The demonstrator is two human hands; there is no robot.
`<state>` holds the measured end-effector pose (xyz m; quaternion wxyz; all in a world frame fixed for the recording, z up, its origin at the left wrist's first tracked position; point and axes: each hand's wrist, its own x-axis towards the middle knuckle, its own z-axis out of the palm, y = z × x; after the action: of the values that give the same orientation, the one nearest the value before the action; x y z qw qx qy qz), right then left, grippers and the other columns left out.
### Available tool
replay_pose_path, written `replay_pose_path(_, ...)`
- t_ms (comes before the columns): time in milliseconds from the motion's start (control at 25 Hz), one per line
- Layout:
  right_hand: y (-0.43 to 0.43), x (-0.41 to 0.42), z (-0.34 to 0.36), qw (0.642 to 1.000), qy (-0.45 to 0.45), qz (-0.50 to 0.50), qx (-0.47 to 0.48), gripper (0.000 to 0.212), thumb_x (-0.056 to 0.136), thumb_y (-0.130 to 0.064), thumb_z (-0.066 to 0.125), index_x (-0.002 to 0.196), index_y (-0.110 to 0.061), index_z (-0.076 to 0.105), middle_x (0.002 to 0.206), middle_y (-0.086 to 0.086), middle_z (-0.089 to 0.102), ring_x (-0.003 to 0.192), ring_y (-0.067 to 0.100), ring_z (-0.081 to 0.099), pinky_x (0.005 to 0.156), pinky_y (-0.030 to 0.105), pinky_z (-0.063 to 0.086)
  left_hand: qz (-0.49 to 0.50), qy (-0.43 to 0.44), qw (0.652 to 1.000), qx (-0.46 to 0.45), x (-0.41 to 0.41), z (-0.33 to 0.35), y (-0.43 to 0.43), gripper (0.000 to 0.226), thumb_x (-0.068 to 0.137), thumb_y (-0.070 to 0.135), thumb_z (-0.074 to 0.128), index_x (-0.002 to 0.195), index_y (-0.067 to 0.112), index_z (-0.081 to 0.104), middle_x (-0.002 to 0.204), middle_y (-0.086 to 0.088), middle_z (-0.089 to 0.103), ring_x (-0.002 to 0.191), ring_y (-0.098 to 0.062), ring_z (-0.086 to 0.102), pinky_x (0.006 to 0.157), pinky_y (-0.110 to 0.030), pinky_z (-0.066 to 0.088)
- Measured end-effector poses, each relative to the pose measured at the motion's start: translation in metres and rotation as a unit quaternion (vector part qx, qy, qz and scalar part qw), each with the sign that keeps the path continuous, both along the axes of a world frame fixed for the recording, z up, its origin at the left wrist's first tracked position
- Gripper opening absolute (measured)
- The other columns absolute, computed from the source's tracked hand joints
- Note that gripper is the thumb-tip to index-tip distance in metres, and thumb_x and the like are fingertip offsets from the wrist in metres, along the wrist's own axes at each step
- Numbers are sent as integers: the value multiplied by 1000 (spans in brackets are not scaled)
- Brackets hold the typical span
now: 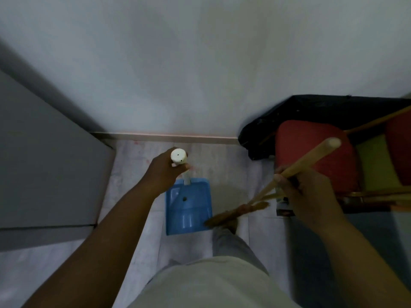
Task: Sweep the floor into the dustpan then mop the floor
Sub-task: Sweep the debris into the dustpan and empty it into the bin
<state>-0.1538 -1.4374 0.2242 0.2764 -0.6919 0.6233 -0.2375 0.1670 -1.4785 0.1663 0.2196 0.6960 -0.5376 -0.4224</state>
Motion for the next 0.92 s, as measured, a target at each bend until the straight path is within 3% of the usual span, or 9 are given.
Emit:
replay_pose_path(120,-63,-16,-8,1000,9,27,10,14,95,-30,56,81,-32,57,65,-17,53,66,-3,58,49,10,36,2,-4,1000,4,-23,-14,-60,34,86,17,74,118,14,64,115,-2,66,108,-17,59,90,-26,45)
replay_pose_path(240,-110,-20,-18,1000,21,0,15,10,94,-34,55,90,-27,61,73,-16,56,67,-2,55,57,10,37,-16,-15,1000,-3,-39,-30,-109,34,85,19,74,118,14,65,113,-1,67,104,-14,59,88,-25,44)
replay_pose_path(520,-174,-9,-22,996,68,-59,-21,9,95,-32,57,90,-25,58,72,-24,45,64,-8,47,59,5,28,-83,-26,996,-5,-49,-76,-218,38,82,19,77,117,10,65,113,-7,68,106,-21,61,89,-25,45)
replay_pose_path(680,-206,-7,-31,993,76,-88,-34,17,95,-33,56,90,-19,64,69,-11,51,60,-6,46,58,3,31,-106,-33,994,-9,-63,-105,-268,43,84,21,76,123,10,62,118,-7,66,110,-20,60,88,-20,41)
replay_pose_path(840,-249,2,-61,995,69,-69,-25,14,96,-29,56,84,-21,56,67,-19,45,66,-16,50,61,-2,32,-108,-51,993,-5,-84,-145,-309,46,82,23,77,123,12,62,119,-6,66,111,-20,59,87,-19,40)
replay_pose_path(920,-270,4,-86,996,47,-74,-2,20,96,-29,55,87,-12,62,70,-8,55,66,-10,52,63,-1,35,-100,-47,994,-3,-92,-161,-327,47,80,23,78,122,11,62,119,-7,66,111,-22,59,92,-24,44)
